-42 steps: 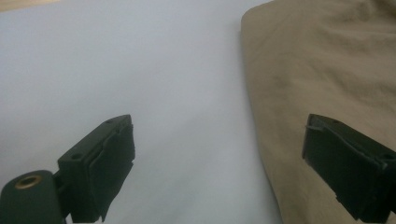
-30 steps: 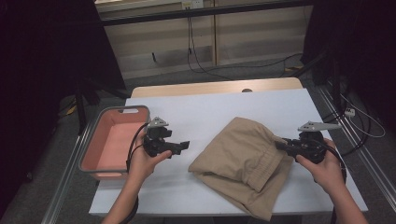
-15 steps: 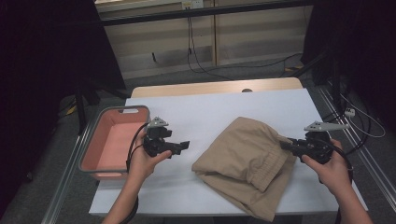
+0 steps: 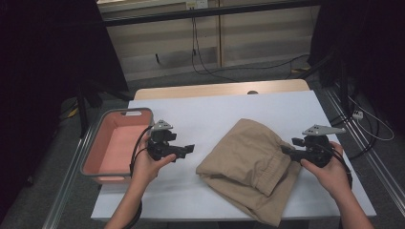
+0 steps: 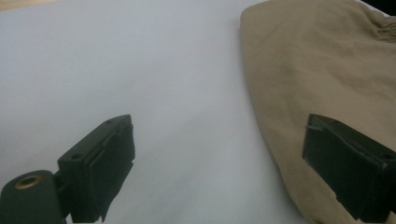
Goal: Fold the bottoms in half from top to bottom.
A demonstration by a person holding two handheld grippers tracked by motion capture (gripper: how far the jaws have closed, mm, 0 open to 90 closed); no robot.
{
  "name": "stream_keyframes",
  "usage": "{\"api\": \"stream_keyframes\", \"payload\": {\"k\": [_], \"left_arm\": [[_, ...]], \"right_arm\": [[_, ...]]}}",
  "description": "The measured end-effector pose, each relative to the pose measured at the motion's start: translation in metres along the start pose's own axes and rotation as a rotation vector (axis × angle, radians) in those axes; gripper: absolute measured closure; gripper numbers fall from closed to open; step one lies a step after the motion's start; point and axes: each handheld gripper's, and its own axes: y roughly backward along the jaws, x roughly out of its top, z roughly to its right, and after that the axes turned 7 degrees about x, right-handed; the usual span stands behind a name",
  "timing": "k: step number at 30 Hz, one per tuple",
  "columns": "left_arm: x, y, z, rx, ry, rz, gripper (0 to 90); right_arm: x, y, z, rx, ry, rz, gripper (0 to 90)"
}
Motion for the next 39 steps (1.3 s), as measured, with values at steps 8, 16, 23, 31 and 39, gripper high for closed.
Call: {"api": "stream_keyframes", "payload": {"k": [8,16,23,31,39], "left_arm": [[0.0,-0.001,0.002,-0.004,-0.003,-0.006,9.4],[0.0,-0.001,0.001,-0.005,0.0,-0.004,9.4],[0.0,0.0,0.002,-0.004,-0.005,-0.003,9.4],[0.0,0.0,0.003,-0.003,-0.006,-0.004,9.4],[0.0,0.0,0.004,-0.008,-0.011,-0.002,9.4]], "right_arm": [[0.006,-0.007,-0.033,0.123,0.073,-0.014,35.4],[0.007,-0.022,-0.061,0.201,0.145,-0.058,35.7],[-0.001,-0.037,-0.089,0.294,0.203,-0.118,35.5],[-0.023,-0.063,-0.1,0.266,0.283,-0.179,26.3],[-0.027,-0.066,-0.103,0.216,0.33,-0.185,41.1]]}}
